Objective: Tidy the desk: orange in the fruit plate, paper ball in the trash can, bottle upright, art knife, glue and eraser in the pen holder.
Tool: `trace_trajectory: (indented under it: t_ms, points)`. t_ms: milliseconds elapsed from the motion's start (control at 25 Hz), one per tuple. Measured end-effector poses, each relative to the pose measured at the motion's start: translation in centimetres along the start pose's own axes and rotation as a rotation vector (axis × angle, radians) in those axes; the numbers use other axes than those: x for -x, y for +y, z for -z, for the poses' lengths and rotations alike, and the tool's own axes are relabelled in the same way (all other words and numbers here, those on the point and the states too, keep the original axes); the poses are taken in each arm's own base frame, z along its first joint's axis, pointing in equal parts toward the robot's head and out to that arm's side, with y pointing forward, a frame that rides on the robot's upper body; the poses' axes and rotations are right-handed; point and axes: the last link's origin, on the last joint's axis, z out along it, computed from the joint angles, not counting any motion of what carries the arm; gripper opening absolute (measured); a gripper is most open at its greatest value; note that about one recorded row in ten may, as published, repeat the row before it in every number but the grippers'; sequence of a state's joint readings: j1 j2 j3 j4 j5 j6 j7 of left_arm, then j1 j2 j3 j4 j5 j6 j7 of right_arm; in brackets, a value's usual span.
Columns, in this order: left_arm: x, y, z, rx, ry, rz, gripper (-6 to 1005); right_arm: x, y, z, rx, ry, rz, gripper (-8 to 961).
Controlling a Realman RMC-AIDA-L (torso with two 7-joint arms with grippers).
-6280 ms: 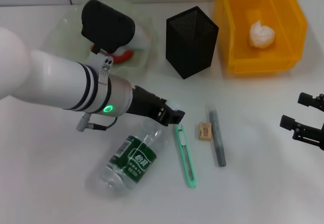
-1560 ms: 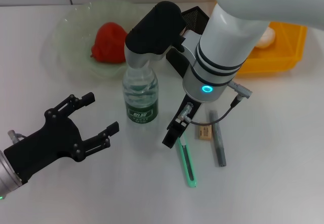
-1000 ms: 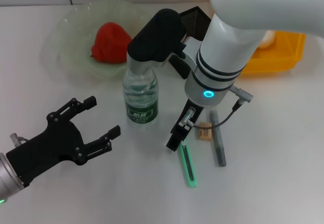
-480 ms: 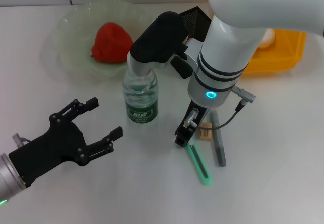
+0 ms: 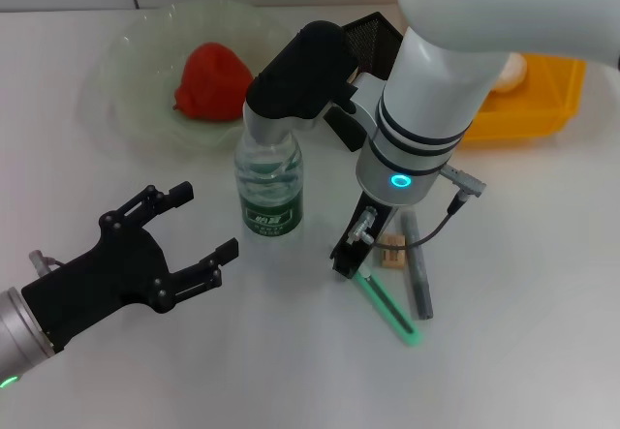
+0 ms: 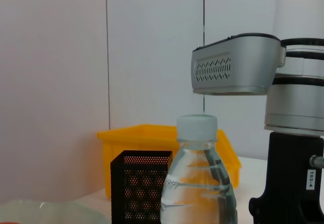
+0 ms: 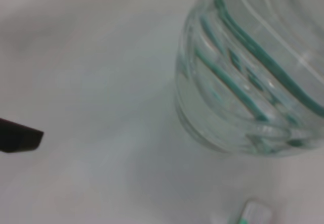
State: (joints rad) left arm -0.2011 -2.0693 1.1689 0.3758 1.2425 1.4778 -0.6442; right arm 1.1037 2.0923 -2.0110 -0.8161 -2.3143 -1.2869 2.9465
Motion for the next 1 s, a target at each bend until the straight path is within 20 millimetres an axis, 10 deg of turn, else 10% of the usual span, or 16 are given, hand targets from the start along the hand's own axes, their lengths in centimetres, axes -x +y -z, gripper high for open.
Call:
trace_trajectory:
  t_ms: [1000]
  points:
    - [-0.03,-0.21,-0.24,-0.001,-0.005,-0.005,861,-0.20,0.63,-0.28,0.023,0.011,0.044,236]
